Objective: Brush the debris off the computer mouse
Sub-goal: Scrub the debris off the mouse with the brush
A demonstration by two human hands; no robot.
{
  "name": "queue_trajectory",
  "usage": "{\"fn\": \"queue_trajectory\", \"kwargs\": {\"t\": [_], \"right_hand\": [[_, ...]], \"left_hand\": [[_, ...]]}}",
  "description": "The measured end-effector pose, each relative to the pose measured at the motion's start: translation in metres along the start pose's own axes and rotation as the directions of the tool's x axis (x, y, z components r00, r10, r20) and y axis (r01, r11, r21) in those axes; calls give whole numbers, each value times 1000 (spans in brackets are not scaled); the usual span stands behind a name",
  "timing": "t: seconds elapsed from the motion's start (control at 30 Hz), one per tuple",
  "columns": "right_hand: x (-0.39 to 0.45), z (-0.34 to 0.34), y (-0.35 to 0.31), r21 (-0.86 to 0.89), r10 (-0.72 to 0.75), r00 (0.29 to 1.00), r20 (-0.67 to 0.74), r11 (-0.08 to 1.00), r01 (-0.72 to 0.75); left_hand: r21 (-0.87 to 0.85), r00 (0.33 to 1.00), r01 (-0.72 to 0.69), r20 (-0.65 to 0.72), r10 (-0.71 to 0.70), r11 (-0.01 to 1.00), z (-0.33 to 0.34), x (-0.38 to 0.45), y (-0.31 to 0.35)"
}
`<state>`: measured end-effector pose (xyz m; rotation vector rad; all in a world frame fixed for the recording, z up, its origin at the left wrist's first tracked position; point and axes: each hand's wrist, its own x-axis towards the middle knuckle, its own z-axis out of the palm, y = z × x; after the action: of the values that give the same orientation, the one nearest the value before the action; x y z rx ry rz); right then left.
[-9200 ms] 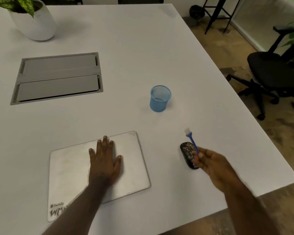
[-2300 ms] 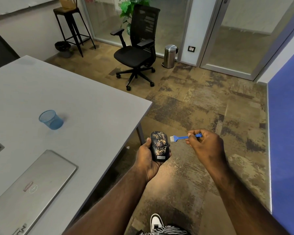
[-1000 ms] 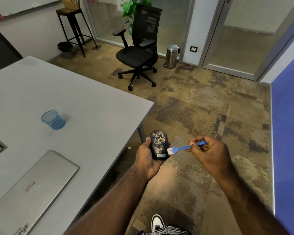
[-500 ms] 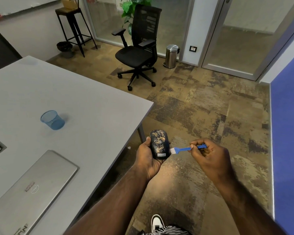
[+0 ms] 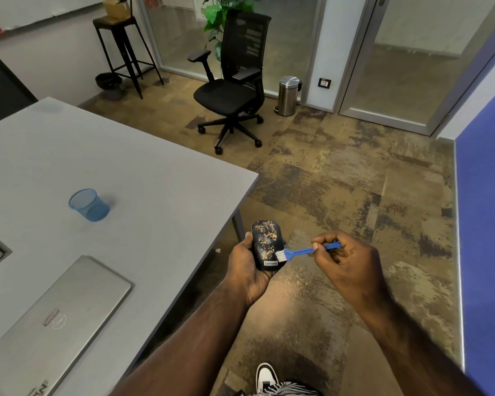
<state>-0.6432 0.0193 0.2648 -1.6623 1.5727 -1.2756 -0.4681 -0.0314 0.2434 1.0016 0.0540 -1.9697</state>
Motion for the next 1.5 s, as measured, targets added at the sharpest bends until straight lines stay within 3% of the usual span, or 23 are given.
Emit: {"fn": "queue_trajectory", "kwargs": {"t": [0.47, 0.63, 0.83, 1.03, 1.2, 1.37, 1.5], "right_hand": [[18, -4, -1, -57, 32, 987, -157, 998, -41], [17, 5, -6, -42, -15, 996, -93, 999, 12], [30, 3, 13, -183, 100, 978, -185, 974, -134], [28, 2, 9, -29, 85, 985, -152, 995, -90], [32, 4, 12, -153, 112, 977, -179, 978, -140], [31, 2, 9, -84, 79, 983, -165, 992, -94], [34, 4, 11, -187, 114, 978, -174, 971, -147]], "left_hand": [[39, 999, 28, 45, -30, 999, -2, -2, -4], [76, 1000, 17, 13, -18, 997, 1, -2, -6], [71, 999, 37, 22, -38, 997, 3, -5, -6], [93, 999, 45, 6, -45, 995, 2, -4, -8], [97, 998, 59, 7, -60, 994, 3, -6, -10], [93, 998, 55, 13, -56, 994, 4, -6, -10], [89, 998, 61, 7, -62, 994, 5, -6, -10]]}}
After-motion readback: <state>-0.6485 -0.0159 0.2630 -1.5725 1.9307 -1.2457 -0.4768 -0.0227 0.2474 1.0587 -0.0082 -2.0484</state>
